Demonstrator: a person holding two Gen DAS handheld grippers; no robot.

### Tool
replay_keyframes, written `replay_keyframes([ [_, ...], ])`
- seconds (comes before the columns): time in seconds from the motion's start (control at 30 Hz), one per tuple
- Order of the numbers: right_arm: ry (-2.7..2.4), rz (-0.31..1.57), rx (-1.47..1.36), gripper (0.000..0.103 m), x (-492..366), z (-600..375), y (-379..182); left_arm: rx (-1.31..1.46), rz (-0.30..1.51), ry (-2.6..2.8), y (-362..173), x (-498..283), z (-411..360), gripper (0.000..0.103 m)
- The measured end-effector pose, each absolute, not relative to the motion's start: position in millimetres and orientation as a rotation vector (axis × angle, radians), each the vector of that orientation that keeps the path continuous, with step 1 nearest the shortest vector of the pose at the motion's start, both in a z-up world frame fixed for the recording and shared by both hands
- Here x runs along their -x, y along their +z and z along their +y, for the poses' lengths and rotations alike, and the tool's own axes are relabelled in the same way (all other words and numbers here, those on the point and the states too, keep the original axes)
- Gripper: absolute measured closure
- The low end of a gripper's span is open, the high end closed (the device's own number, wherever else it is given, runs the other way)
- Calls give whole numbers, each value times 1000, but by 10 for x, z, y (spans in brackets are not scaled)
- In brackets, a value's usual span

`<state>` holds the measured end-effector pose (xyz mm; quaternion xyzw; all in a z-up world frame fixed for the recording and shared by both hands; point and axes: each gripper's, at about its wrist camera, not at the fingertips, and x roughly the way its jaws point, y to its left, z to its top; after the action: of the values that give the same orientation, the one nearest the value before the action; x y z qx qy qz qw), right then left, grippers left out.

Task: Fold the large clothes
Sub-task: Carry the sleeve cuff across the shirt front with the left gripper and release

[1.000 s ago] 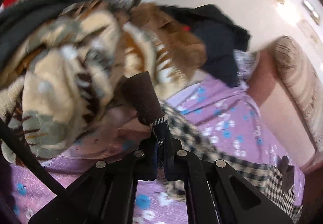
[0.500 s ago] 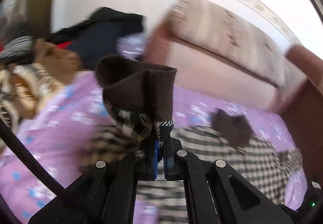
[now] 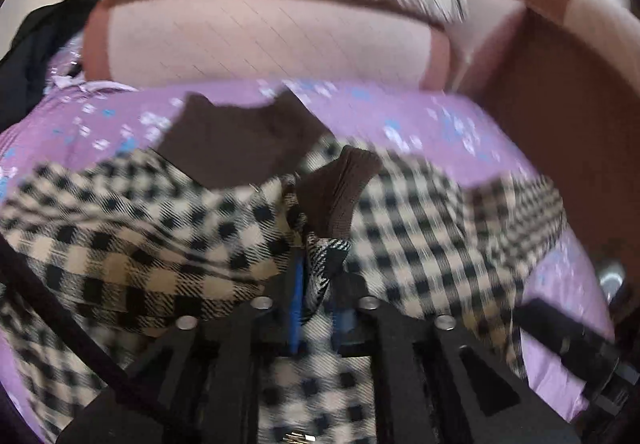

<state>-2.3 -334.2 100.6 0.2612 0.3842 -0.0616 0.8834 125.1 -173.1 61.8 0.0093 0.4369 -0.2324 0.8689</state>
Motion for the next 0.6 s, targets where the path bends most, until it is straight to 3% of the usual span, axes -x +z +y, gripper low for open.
replay_keyframes([
  [0.03, -133, 803, -545, 35, -7, -3377, 987, -26, 926, -502, 586, -1208, -1759, 75],
  [0.2, -113, 834, -582, 34, -161, -3381, 825, -60, 932, -585, 688, -873, -1543, 59],
  [0.3, -71, 858, -616, 33, -310, -3327, 746, -79, 908, -592, 845, -737, -1181, 55],
  [0.43, -19, 869, -603, 22, -560, -3199, 707, -66, 853, -471, 1040, -835, -574, 52],
  [0.6, -50, 922, -474, 22, -911, -2958, 498, 31, 810, -235, 1196, -1313, 233, 52],
])
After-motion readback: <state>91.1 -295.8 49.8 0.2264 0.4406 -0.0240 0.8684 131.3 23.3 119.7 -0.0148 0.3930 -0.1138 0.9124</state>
